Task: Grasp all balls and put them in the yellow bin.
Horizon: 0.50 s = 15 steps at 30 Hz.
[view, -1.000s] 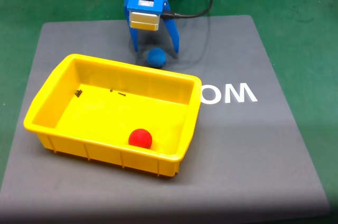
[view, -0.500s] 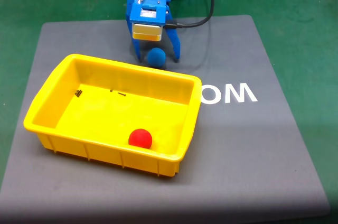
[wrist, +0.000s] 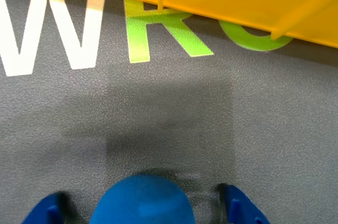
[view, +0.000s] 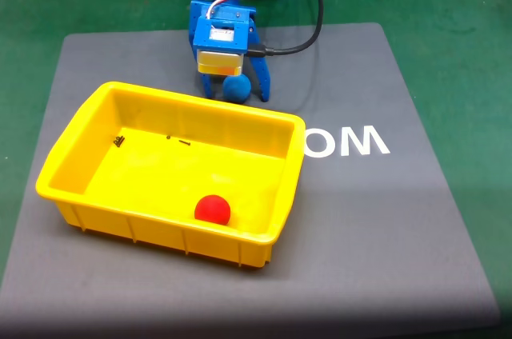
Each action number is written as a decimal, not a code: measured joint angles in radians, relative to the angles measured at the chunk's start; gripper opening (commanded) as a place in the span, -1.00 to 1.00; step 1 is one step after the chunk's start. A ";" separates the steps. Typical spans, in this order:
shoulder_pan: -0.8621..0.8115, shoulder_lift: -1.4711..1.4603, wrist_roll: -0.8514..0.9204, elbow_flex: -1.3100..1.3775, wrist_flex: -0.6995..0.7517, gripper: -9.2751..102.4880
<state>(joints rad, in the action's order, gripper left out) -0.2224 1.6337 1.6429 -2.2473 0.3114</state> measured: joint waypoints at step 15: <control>0.029 -0.008 -0.002 0.015 -0.002 -0.83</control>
<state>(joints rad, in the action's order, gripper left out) -0.1933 1.6260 1.6414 -2.2319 0.3099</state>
